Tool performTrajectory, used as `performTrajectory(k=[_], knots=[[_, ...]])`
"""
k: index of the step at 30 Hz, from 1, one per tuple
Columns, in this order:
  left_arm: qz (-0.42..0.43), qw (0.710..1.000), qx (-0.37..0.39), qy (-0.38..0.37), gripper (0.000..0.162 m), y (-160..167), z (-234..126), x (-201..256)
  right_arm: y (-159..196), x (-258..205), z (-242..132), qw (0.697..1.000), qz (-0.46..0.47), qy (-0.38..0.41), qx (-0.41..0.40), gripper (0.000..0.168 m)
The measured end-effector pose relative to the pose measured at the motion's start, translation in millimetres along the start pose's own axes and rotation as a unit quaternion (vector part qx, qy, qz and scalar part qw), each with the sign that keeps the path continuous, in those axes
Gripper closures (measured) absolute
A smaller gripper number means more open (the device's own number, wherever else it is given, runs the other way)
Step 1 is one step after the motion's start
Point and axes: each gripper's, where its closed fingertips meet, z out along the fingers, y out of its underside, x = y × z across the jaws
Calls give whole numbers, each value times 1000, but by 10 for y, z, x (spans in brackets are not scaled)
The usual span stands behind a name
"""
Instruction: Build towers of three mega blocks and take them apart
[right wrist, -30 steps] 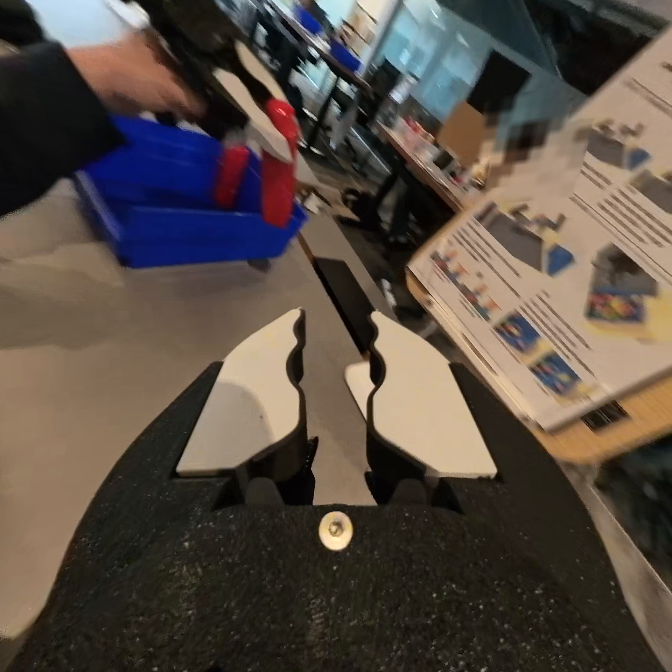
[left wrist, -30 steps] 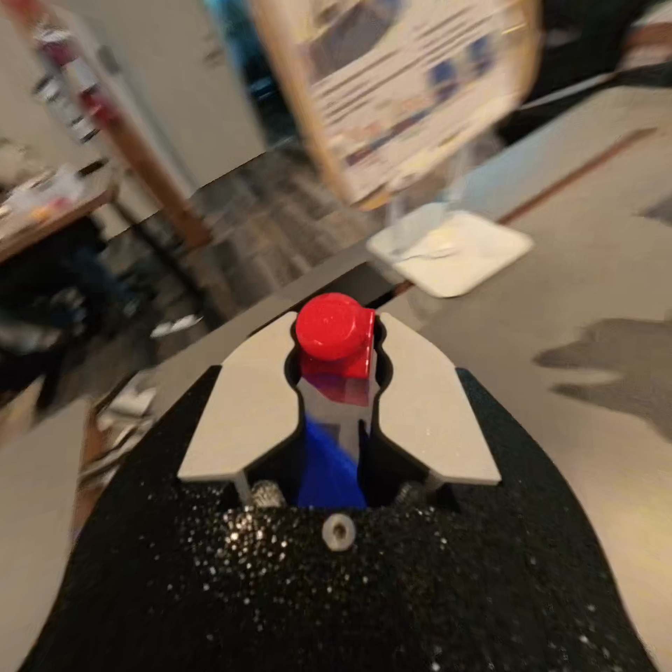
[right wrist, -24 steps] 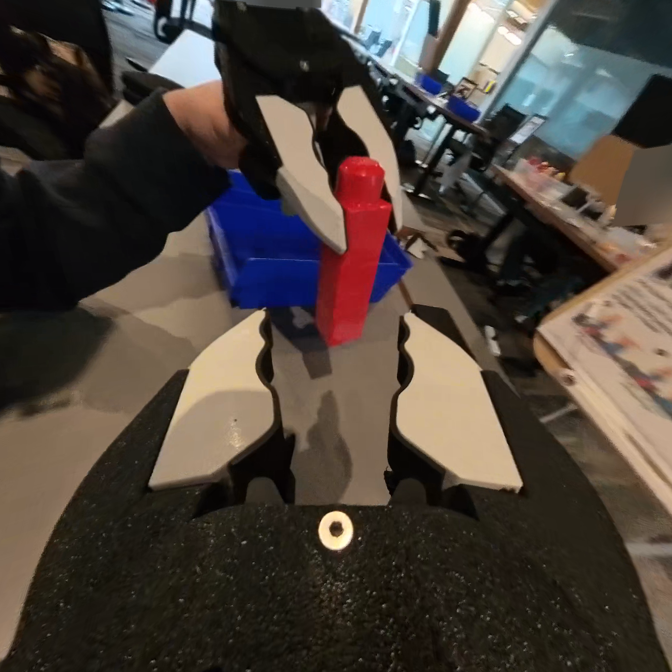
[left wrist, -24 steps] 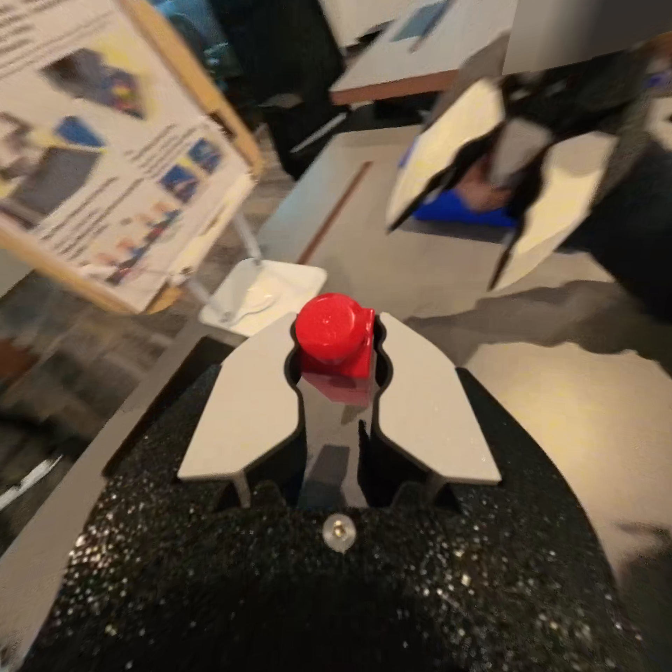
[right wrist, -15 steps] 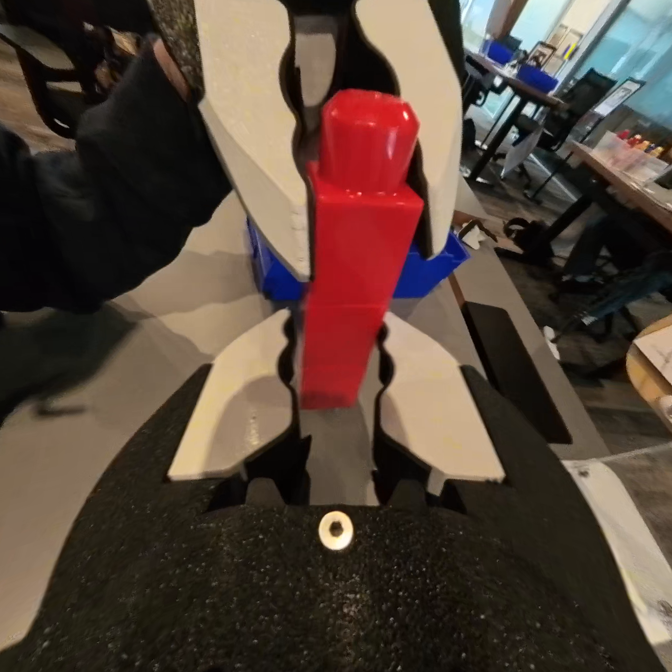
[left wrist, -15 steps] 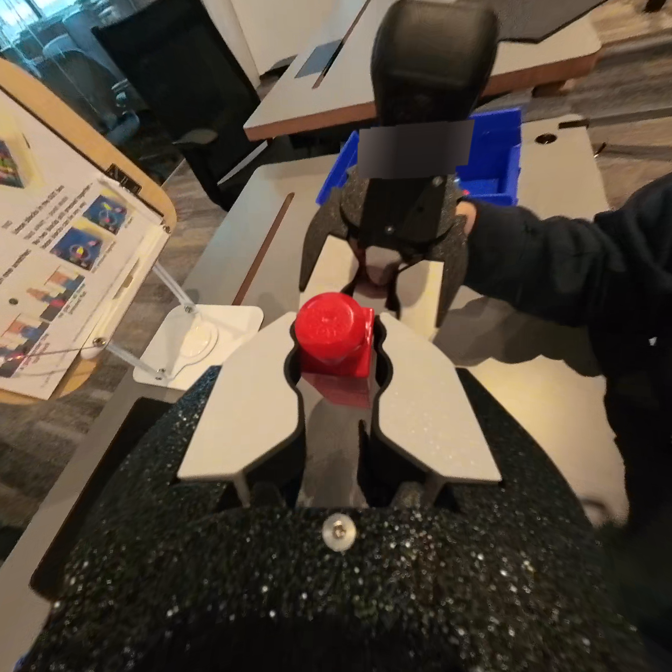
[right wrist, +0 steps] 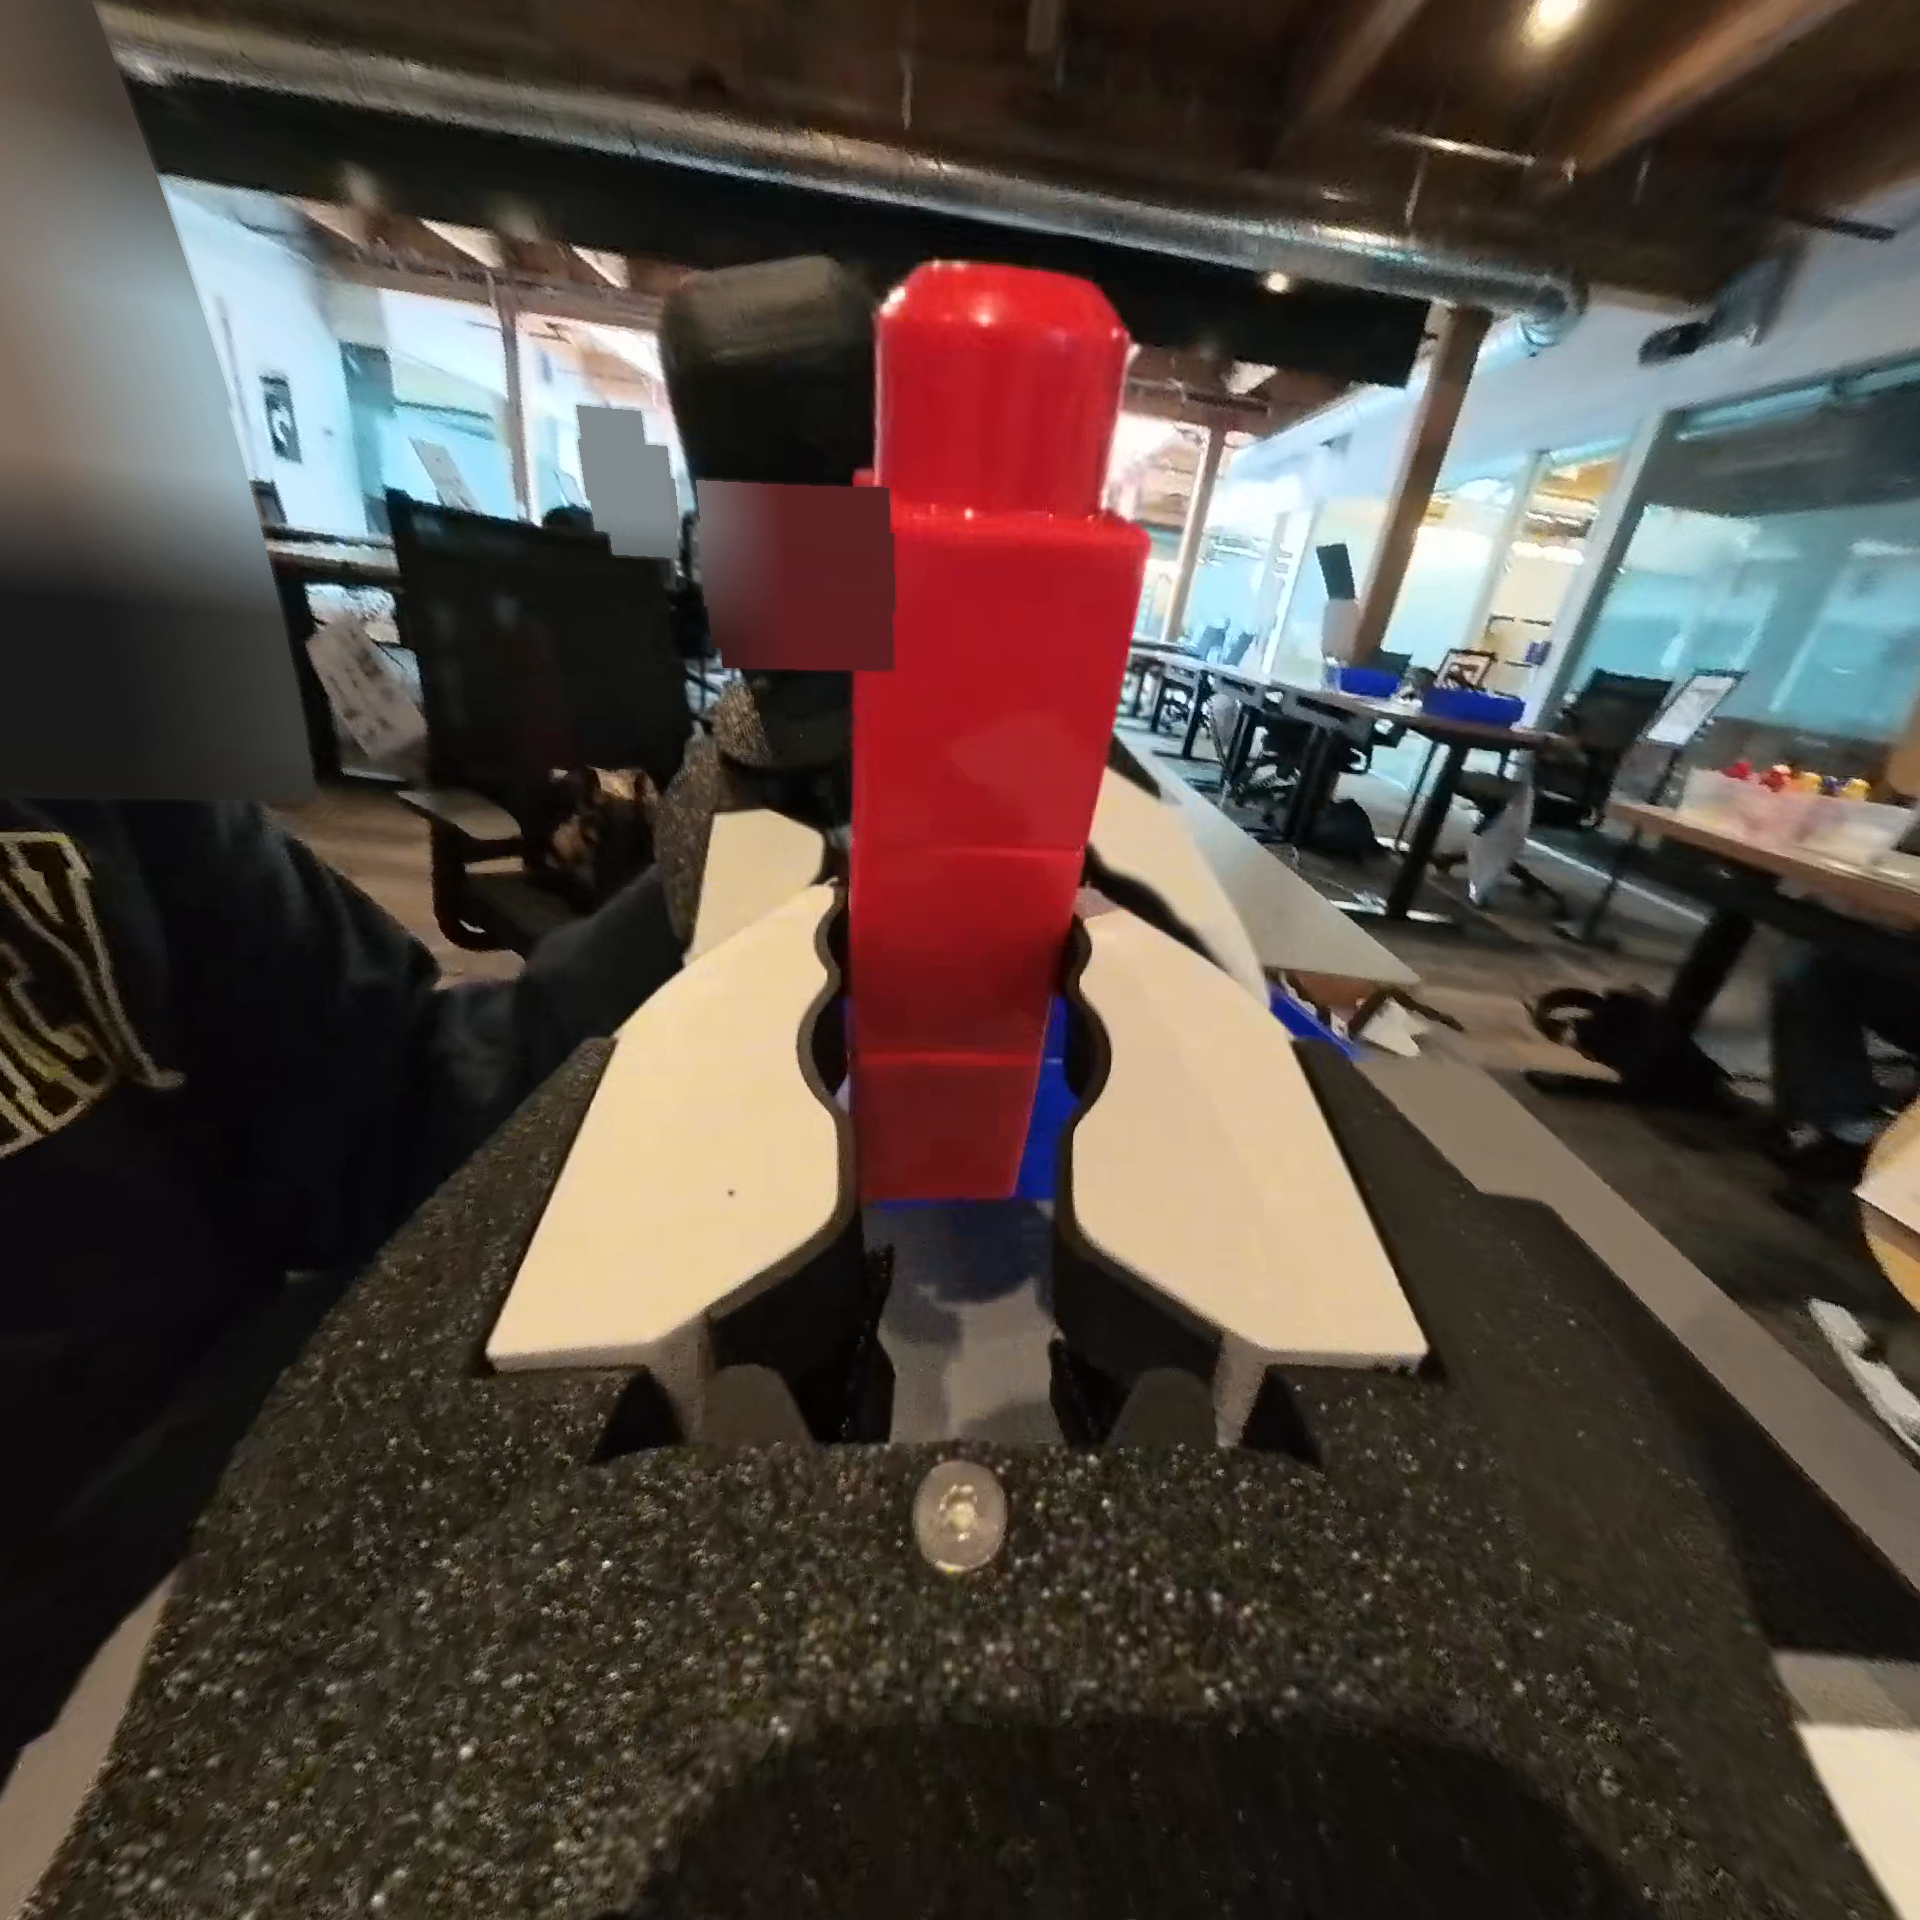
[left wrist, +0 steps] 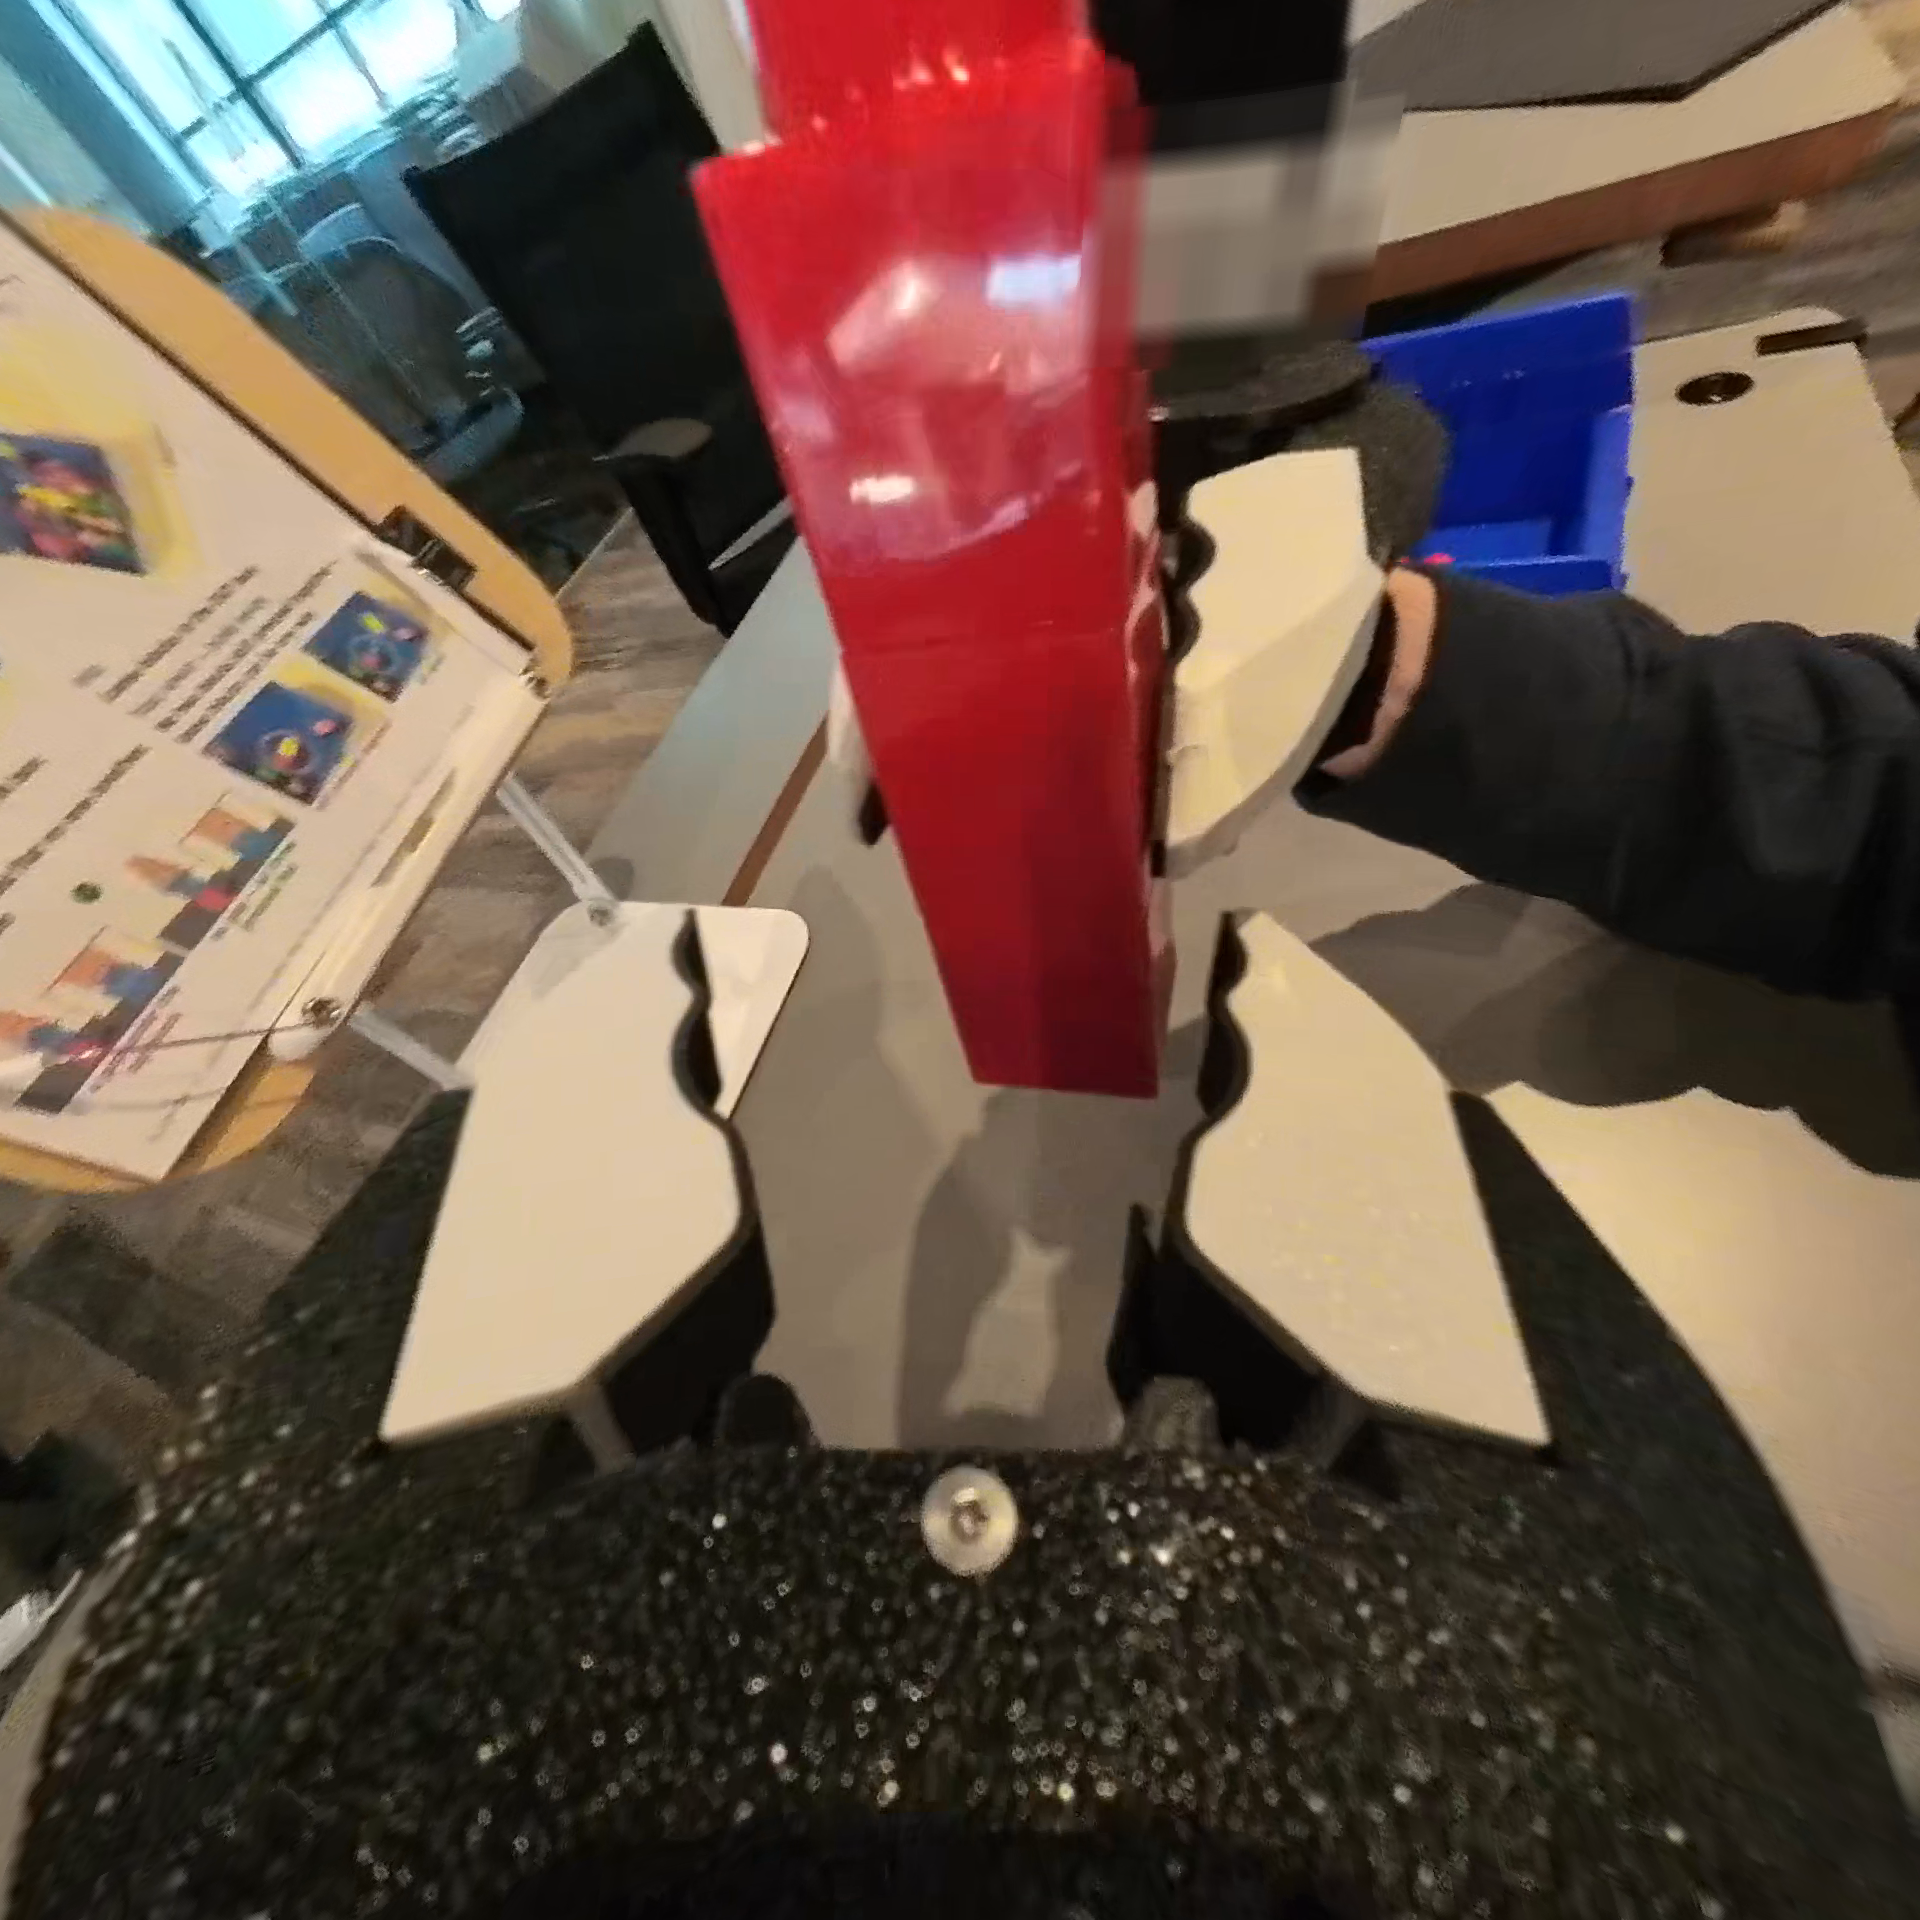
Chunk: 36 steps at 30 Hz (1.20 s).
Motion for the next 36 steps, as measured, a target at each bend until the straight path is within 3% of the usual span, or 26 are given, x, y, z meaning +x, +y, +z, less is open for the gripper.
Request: performTrajectory(k=[4, 6, 8, 11, 14, 19, 28, 31, 33, 36], knots=[[6, 999, 12, 50, 115, -43, 82, 148, -9, 3, -15, 1000, -8, 3, 4, 131], [-2, 997, 18, 69, 119, -49, 110, 191, -19, 28, -52, 1000, -21, 15, 6, 130], [-1, 997, 13, 76, 124, -15, 131, 201, -133, 42, -106, 999, -22, 27, 35, 115], [16, 996, -29, 85, 125, 131, 167, 229, -253, -4, -192, 999, -7, 18, 49, 107], [25, 994, -43, 100, 125, 172, 188, 288, -217, -8, -235, 999, -36, 34, 13, 125], [-10, 990, -33, 137, 126, 139, 225, 365, -254, -38, -222, 991, -114, 68, -15, 129], [-17, 989, -27, 142, 126, 136, 272, 363, -321, -178, -181, 927, -352, 124, -47, 129], [-56, 988, -39, 138, 127, 210, 261, 279, -439, -204, -202, 876, -449, 170, -40, 131], [-67, 987, -24, 147, 127, 205, 225, 256, -478, -82, -310, 845, -478, 225, -80, 131], [-60, 989, -5, 132, 126, 158, 165, 193, -559, -4, -522, 855, -441, 256, -92, 131]])
